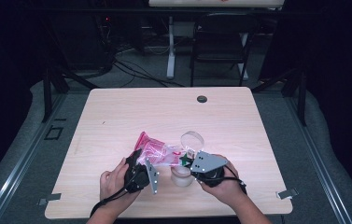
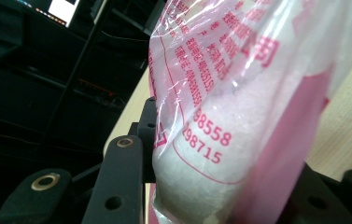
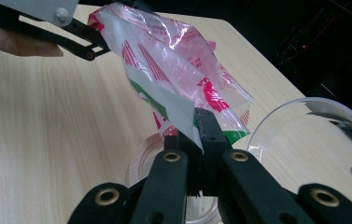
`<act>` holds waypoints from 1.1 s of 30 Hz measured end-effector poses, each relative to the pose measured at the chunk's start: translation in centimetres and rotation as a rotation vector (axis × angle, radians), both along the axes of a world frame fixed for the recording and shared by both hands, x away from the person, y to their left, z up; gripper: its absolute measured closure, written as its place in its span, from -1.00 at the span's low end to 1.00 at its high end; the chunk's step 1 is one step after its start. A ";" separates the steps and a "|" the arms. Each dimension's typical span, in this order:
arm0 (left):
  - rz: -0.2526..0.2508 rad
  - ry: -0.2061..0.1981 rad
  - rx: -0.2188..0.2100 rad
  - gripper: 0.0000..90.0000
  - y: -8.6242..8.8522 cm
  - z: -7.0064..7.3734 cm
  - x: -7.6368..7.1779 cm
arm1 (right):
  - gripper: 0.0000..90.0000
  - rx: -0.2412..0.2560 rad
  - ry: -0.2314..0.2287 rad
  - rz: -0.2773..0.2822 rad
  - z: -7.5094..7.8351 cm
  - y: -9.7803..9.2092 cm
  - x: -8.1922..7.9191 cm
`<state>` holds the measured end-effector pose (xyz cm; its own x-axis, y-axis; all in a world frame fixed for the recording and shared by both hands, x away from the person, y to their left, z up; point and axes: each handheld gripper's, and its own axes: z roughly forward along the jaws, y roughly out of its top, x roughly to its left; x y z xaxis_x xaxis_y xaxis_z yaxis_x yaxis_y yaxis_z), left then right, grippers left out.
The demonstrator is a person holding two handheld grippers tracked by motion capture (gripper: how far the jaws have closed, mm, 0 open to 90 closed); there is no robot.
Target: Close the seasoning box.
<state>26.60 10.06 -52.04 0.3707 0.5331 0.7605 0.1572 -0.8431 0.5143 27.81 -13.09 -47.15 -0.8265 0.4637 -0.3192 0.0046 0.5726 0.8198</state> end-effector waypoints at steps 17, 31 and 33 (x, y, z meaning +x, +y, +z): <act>0.000 0.078 -0.060 0.49 -0.1 -1.4 -0.1 | 1.00 0.013 -0.014 0.009 0.1 0.6 -0.2; -0.001 0.158 -0.154 0.50 0.3 -1.8 0.2 | 1.00 0.012 -0.020 0.019 0.0 1.1 -0.3; -0.002 0.175 -0.168 0.50 0.3 -1.9 0.3 | 1.00 0.008 -0.021 0.017 0.0 1.2 -0.3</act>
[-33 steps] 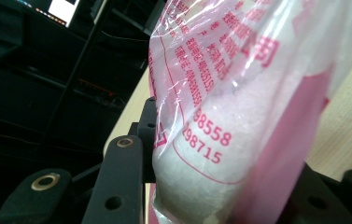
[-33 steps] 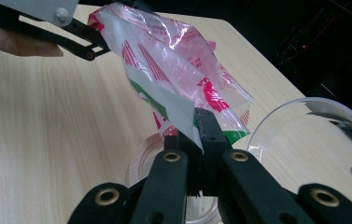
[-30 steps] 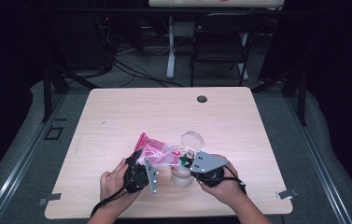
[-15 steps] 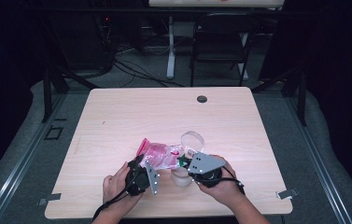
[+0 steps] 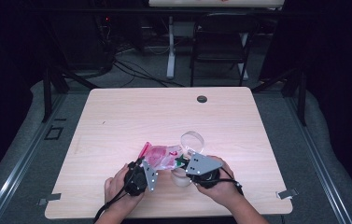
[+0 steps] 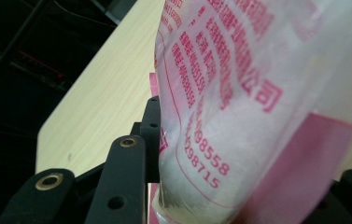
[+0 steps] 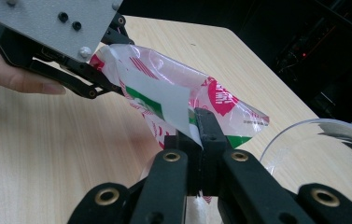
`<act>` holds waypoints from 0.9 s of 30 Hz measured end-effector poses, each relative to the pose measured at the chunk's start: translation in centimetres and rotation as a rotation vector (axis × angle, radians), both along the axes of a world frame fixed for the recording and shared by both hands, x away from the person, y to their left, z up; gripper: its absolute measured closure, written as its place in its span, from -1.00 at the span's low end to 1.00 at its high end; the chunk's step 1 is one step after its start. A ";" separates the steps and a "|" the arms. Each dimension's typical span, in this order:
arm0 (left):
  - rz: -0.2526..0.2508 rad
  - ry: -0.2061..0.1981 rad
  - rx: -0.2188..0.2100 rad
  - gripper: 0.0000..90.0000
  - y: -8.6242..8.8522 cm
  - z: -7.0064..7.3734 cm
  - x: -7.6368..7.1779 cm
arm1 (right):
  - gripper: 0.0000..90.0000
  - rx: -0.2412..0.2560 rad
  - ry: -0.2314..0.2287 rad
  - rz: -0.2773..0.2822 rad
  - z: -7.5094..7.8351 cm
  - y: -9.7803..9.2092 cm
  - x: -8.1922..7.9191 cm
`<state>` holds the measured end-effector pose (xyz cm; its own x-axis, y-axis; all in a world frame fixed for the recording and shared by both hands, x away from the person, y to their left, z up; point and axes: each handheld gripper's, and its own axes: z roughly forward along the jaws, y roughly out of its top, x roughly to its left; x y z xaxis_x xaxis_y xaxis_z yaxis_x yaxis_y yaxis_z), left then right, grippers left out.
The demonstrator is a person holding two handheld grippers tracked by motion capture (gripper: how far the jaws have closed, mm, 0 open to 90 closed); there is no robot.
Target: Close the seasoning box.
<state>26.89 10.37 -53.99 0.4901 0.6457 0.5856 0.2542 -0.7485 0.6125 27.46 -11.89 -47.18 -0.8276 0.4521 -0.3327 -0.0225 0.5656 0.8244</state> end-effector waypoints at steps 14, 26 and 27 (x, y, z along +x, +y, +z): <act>-0.013 0.114 -0.099 0.52 0.4 -1.0 0.8 | 1.00 -0.026 -0.025 -0.005 -0.3 0.6 -0.1; -0.026 0.177 -0.196 0.54 1.0 -1.6 1.3 | 0.70 0.017 -0.030 -0.010 -0.3 0.7 0.0; -0.026 0.187 -0.210 0.54 1.0 -1.6 1.4 | 0.68 0.020 -0.028 -0.009 -0.3 0.7 0.0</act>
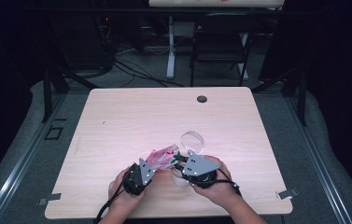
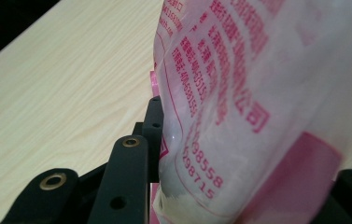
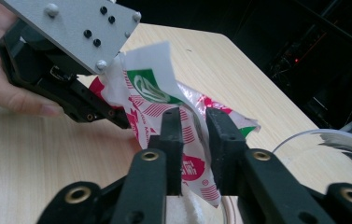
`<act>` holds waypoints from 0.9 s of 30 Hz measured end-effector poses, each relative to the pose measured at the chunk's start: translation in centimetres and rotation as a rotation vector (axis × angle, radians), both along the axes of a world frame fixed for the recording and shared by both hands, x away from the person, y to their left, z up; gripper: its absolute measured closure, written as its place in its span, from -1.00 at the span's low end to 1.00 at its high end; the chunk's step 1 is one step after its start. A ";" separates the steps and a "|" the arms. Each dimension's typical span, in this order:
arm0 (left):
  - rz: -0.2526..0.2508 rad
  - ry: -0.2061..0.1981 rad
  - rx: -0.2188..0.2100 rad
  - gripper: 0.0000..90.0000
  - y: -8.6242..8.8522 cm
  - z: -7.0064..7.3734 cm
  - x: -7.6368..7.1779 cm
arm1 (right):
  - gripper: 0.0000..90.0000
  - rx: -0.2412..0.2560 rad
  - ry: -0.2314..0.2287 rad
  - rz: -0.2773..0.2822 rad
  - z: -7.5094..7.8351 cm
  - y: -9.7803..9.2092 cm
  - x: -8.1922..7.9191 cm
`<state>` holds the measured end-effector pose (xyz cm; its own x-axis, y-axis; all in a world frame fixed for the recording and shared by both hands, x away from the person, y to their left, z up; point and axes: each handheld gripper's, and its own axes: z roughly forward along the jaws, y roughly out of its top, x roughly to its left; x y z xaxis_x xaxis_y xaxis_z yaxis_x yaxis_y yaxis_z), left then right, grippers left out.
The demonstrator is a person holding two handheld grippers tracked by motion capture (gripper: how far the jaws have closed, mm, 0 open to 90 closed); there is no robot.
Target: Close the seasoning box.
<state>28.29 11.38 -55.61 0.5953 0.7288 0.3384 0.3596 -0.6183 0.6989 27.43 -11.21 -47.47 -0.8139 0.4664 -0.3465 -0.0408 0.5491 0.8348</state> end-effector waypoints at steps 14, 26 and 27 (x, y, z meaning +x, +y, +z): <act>-0.007 0.079 -0.122 0.56 1.0 -0.2 0.7 | 0.42 0.068 0.027 0.014 0.2 -0.5 0.0; 0.001 0.088 -0.140 0.56 1.1 -0.3 0.8 | 0.25 0.092 0.030 -0.014 0.3 -0.8 0.1; 0.001 0.089 -0.140 0.56 1.1 -0.3 0.8 | 0.25 0.097 0.027 -0.014 0.3 -0.9 0.1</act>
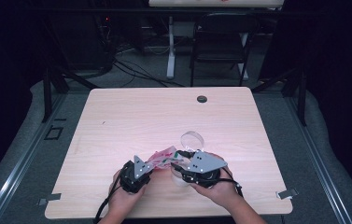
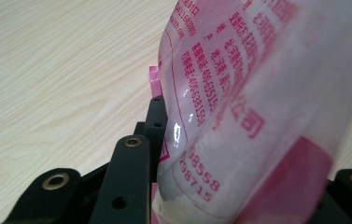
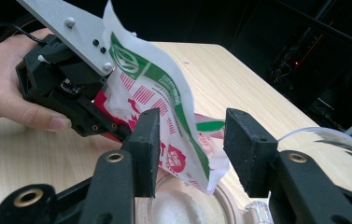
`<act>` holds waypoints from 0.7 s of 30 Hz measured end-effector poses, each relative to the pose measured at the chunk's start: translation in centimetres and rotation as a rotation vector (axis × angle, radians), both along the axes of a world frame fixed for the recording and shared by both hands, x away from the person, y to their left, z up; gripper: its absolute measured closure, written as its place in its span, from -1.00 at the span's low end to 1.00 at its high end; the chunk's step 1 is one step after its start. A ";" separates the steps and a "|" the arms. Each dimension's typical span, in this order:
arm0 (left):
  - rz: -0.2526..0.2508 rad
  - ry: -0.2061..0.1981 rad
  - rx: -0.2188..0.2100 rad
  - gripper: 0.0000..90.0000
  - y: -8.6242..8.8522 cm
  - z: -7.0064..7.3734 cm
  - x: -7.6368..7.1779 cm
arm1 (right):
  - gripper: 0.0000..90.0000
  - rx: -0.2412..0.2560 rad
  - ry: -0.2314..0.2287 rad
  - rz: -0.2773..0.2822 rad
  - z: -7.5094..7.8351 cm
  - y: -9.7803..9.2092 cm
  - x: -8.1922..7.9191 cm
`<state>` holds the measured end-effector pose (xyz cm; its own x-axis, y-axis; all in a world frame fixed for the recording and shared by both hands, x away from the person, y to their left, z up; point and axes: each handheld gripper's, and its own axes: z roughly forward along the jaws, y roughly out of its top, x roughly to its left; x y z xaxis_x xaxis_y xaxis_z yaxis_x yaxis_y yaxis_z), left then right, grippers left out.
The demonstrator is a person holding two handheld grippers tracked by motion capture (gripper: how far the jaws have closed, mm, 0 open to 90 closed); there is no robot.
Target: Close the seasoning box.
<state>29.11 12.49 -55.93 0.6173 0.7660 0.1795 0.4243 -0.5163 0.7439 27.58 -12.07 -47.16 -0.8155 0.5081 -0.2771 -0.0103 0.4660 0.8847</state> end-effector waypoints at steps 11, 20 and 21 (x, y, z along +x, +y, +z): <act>0.005 0.012 -0.023 0.57 0.3 0.1 0.1 | 0.19 0.052 0.016 -0.013 0.7 -1.0 -0.1; 0.011 0.020 -0.045 0.57 0.6 0.3 0.3 | 0.20 0.074 0.033 -0.029 1.0 -1.7 -0.1; 0.013 0.020 -0.047 0.57 0.7 0.3 0.3 | 0.20 0.076 0.031 -0.031 1.1 -1.8 -0.1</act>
